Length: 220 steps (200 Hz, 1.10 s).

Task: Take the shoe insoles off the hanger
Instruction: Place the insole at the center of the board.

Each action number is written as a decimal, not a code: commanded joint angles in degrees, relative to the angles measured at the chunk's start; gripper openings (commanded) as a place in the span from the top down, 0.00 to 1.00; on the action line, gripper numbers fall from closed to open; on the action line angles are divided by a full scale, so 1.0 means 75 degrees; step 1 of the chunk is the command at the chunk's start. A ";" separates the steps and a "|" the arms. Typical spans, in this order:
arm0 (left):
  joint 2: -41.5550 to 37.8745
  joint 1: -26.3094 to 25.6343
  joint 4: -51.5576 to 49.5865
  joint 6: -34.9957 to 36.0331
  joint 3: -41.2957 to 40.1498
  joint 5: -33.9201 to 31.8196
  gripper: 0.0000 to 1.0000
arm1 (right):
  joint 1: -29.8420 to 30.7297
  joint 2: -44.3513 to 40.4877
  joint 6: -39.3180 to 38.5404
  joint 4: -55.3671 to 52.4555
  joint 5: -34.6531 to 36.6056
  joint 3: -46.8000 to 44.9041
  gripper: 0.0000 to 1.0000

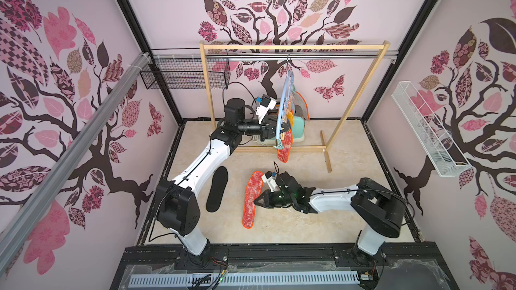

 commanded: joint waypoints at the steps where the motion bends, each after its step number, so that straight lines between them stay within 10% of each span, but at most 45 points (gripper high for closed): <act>1: -0.0214 0.0051 -0.0024 0.0115 -0.0054 -0.0036 0.87 | 0.0005 0.0816 0.0615 0.0070 -0.0171 0.1093 1.00; 220: -0.0248 0.0079 0.0070 0.0079 -0.0159 -0.0003 0.88 | -0.0391 0.3964 0.0890 -0.2198 -0.1600 0.4828 0.99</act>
